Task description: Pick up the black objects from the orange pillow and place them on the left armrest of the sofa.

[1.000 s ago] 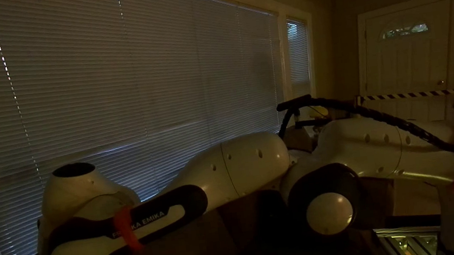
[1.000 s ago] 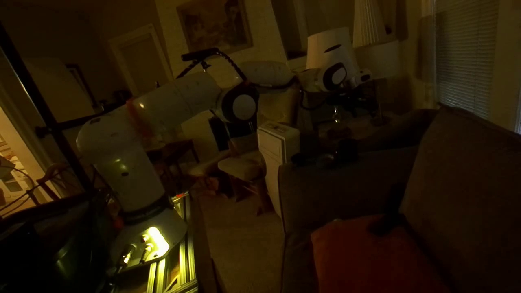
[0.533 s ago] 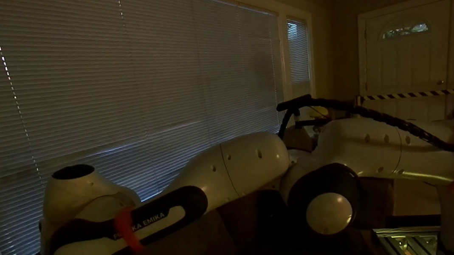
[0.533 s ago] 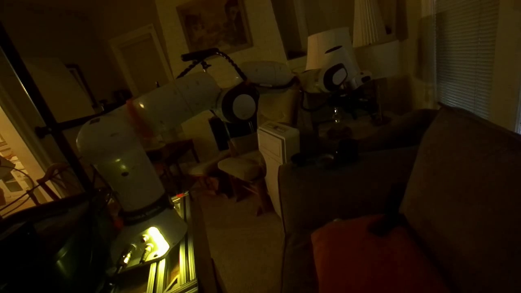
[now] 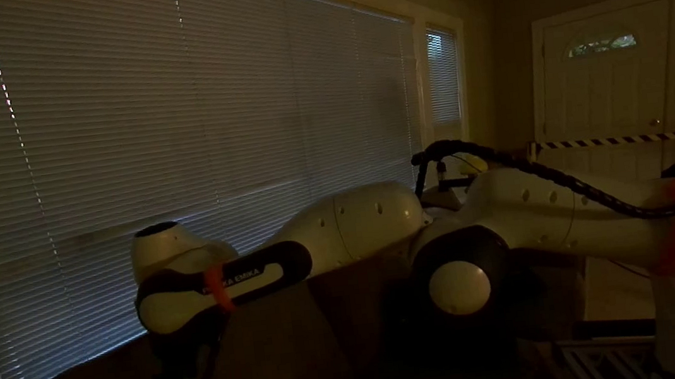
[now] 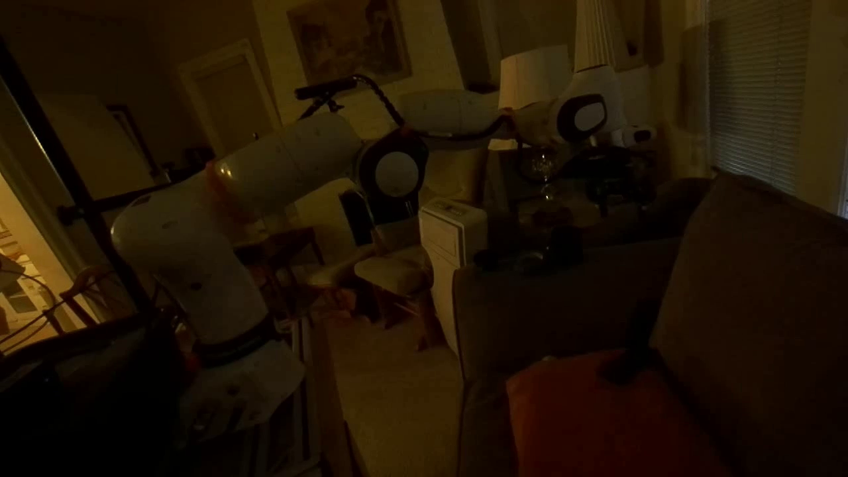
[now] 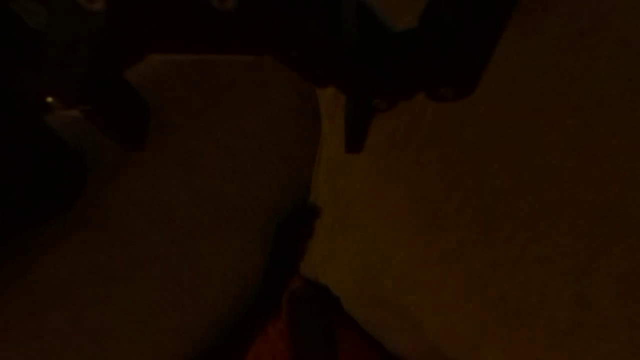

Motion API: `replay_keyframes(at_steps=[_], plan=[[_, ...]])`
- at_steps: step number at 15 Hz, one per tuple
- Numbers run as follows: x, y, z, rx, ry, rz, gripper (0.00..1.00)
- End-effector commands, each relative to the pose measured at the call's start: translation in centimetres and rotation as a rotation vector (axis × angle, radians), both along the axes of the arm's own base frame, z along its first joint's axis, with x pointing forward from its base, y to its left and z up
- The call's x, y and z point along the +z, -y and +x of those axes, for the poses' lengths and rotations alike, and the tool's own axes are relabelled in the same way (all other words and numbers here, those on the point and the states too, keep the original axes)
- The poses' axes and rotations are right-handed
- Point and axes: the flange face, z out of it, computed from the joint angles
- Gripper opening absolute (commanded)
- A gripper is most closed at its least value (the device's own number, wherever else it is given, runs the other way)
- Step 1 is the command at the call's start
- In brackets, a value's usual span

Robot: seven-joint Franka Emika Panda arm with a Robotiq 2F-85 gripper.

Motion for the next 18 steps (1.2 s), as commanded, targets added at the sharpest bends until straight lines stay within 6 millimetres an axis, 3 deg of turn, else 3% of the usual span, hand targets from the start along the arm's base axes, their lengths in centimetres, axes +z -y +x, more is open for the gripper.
replay_keyframes(at_steps=[1,3,4,7,10,12,16,18], plan=[[-2.9,3.2,-1.9,0.058,-0.158,0.024,1.0],[-5.0,5.1,-2.4,0.008,-0.174,-0.001,1.0],[-3.1,4.3,-1.9,0.02,-0.147,0.01,1.0],[-5.1,5.4,-2.4,0.006,-0.172,0.006,1.0],[-4.9,5.1,-2.3,0.01,-0.168,0.005,1.0],[-8.0,6.8,-3.5,-0.026,-0.236,-0.036,1.0],[-15.7,12.3,-7.5,-0.067,-0.406,-0.081,1.0],[-18.5,14.4,-9.0,-0.058,-0.445,-0.081,1.0]])
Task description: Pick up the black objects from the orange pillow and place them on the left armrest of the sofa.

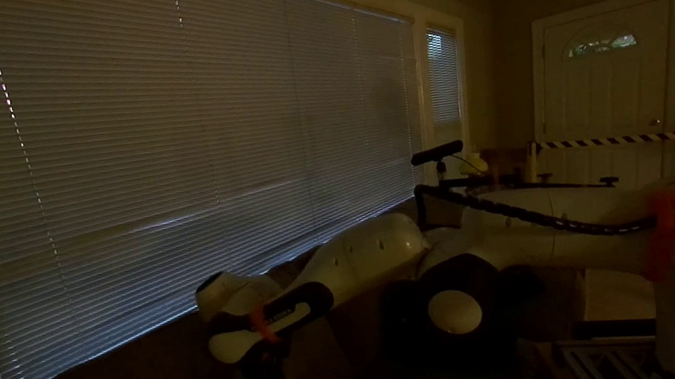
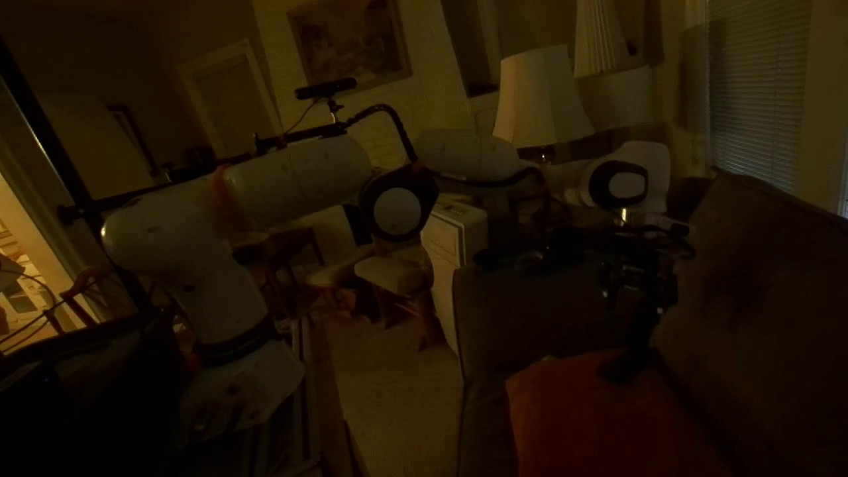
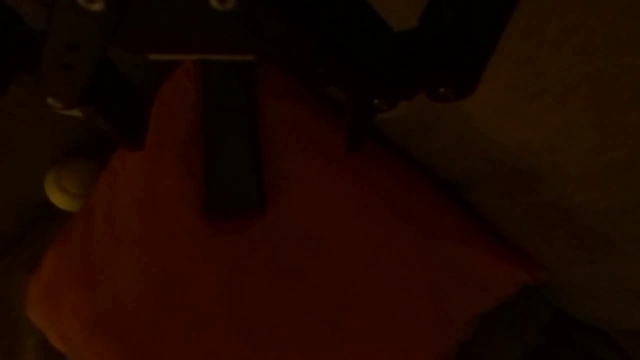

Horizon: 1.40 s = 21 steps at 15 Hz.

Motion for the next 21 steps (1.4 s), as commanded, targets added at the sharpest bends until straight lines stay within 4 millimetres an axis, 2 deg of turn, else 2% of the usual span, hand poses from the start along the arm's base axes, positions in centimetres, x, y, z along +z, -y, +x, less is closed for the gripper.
replay_keyframes(at_steps=[1,4,8,11,13,14,19,21], plan=[[-4.8,3.0,-2.5,0.021,-0.064,-0.007,1.0],[-7.2,1.9,-3.2,0.075,-0.085,0.003,1.0],[-9.0,-0.9,-3.4,0.162,-0.1,-0.011,1.0],[-10.1,-2.2,-3.2,0.184,-0.067,-0.046,1.0],[-10.4,-2.8,-3.0,0.18,-0.048,-0.06,1.0],[-9.7,-2.6,-2.9,0.177,-0.062,-0.029,1.0],[-9.9,-2.8,-2.9,0.178,-0.057,-0.037,1.0],[-10.7,-3.0,-3.4,0.179,-0.066,-0.041,1.0]])
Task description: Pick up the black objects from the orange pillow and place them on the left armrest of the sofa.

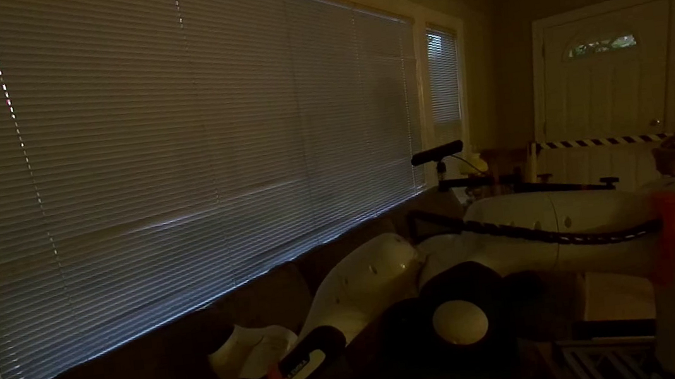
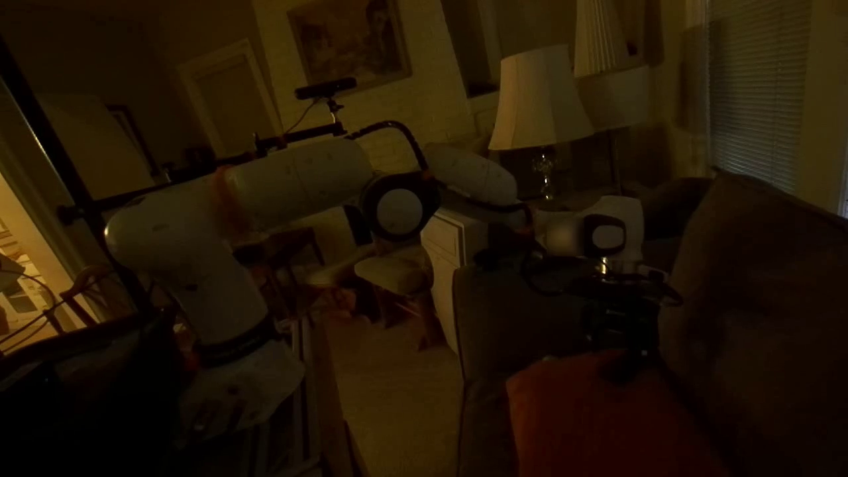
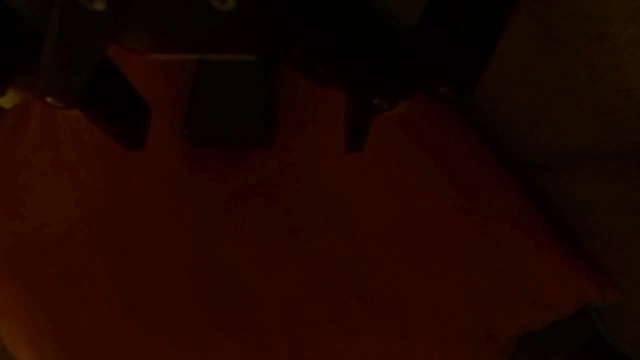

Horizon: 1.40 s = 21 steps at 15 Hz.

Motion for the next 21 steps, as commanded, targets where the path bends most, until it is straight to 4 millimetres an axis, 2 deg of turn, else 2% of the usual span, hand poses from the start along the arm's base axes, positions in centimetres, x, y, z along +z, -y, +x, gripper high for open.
replay_keyframes(at_steps=[1,6,14,21], plan=[[-1.2,-0.2,-0.6,0.004,-0.006,0.016,1.0],[-2.9,-0.7,-1.3,0.018,0.014,0.061,1.0],[-3.1,-2.6,-0.1,0.051,0.131,0.06,1.0],[-3.7,-0.5,-1.1,-0.035,0.118,0.068,1.0]])
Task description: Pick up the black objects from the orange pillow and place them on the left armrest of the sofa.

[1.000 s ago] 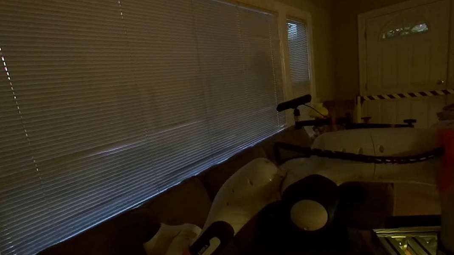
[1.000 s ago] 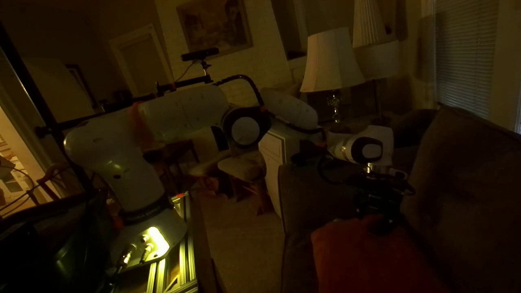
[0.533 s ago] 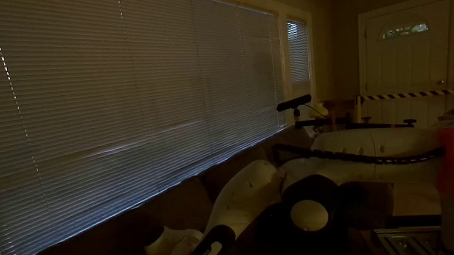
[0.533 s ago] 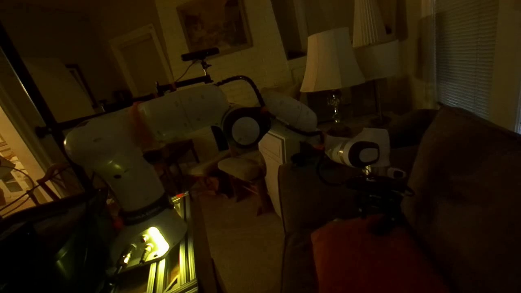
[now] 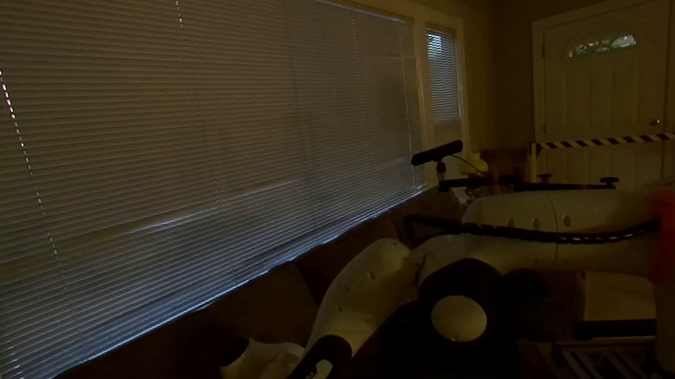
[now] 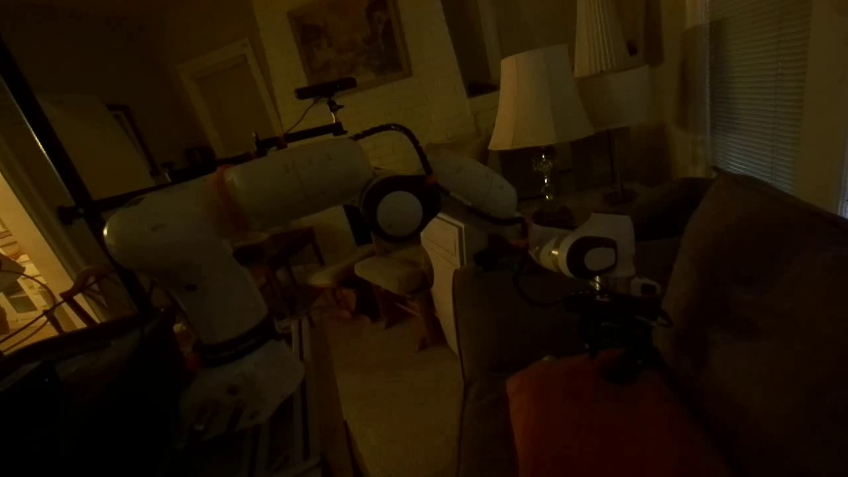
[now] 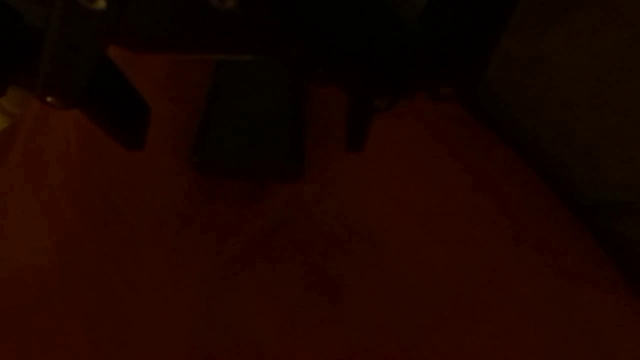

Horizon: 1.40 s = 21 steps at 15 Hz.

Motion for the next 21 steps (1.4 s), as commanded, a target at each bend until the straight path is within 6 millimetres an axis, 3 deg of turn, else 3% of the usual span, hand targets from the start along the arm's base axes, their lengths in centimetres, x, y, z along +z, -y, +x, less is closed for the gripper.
replay_keyframes(at_steps=[1,5,15,21], plan=[[-0.3,0.4,-0.4,-0.046,-0.01,0.01,1.0],[0.5,0.7,0.1,-0.02,0.005,-0.002,1.0],[-0.6,-0.4,0.5,-0.152,0.159,0.101,1.0],[-1.8,1.4,-0.7,-0.213,0.164,0.056,1.0]])
